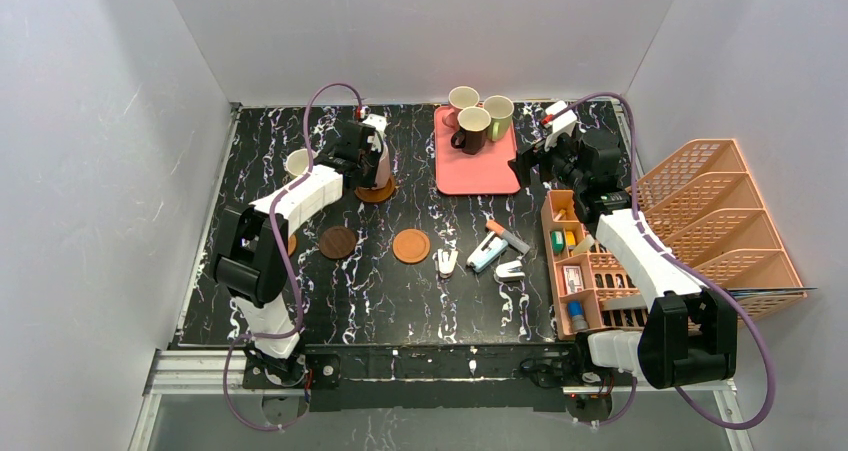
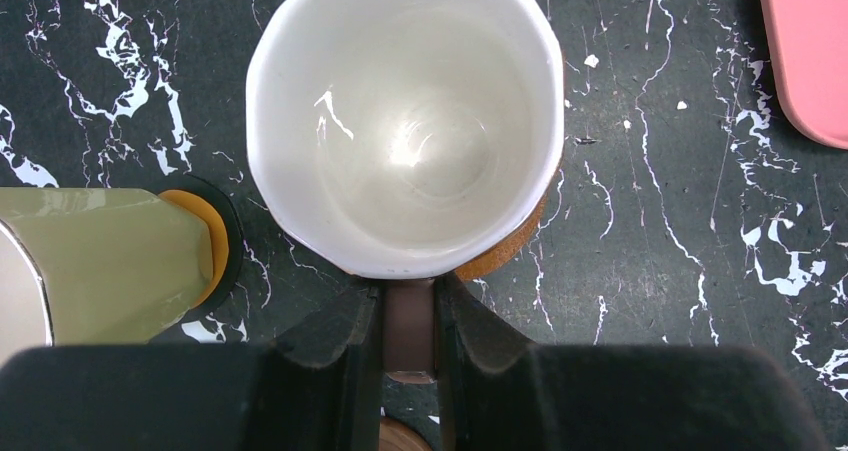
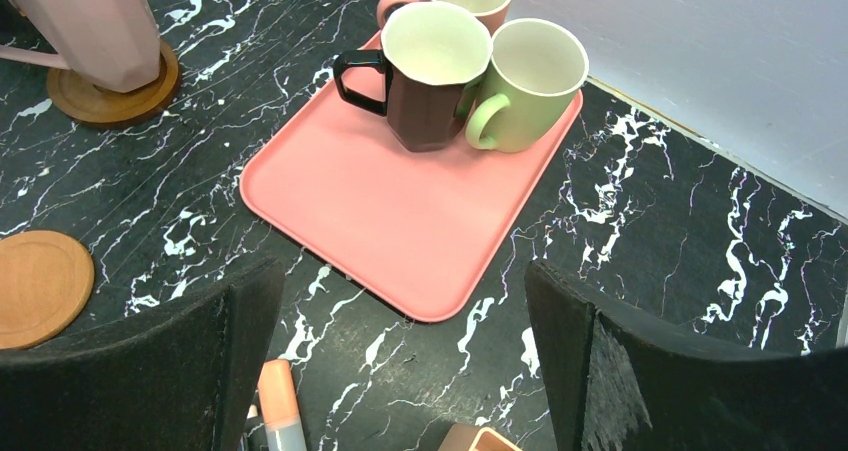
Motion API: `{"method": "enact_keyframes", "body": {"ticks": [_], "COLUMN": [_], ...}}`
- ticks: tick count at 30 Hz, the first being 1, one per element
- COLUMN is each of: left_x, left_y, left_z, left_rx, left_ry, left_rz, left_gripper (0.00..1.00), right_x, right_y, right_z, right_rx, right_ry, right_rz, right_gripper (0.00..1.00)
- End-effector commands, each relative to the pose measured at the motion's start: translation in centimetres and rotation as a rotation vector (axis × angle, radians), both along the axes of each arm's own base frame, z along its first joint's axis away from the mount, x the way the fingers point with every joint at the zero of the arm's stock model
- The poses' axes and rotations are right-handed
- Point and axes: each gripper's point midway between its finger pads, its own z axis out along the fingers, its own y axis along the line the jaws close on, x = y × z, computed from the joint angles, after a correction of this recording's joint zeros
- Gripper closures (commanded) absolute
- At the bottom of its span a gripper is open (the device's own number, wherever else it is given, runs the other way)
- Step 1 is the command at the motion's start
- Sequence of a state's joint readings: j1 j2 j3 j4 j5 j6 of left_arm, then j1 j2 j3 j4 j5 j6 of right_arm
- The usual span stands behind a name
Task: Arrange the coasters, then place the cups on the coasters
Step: Place the cup on the coaster.
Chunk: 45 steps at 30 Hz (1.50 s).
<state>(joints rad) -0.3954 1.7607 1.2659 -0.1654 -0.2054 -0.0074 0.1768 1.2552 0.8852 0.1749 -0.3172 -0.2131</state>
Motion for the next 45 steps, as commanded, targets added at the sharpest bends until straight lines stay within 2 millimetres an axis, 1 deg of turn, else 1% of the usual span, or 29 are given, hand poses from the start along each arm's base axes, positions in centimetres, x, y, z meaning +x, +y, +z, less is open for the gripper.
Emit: {"method": "enact_keyframes", "body": {"ticks": [1, 6, 16, 27, 45], "left_x": [1.8, 1.8, 1.8, 2.2, 1.6], "left_y": [-0.4, 0.1, 0.0, 0.2, 0.1], "left_z": [3.7, 3.9, 3.8, 4.3, 3.3], "left_rx": [-0.03, 0.001, 0.007, 0.036, 0.035], "left_ry": [-0.105, -0.112, -0.103, -0.108, -0.078], "left_rz": [0.012, 0.003, -0.005, -0.011, -0.034], "left_gripper": [1.0, 1.0, 1.0, 1.0, 1.0], "right_x": [-0.2, -0.3, -0.3, -0.3, -0.3], "right_y": [-0.1, 0.0, -0.1, 0.0, 0.0], "right_z": [1.7, 1.8, 1.8, 1.7, 1.9], "right_rx": [0.014, 0.018, 0.017, 0.018, 0.02], "right_ry": [-0.055, -0.056, -0.058, -0.054, -0.058], "right_rz": [0.003, 0.007, 0.005, 0.007, 0.007], "right_gripper": [0.02, 0.02, 0.02, 0.02, 0.02]}}
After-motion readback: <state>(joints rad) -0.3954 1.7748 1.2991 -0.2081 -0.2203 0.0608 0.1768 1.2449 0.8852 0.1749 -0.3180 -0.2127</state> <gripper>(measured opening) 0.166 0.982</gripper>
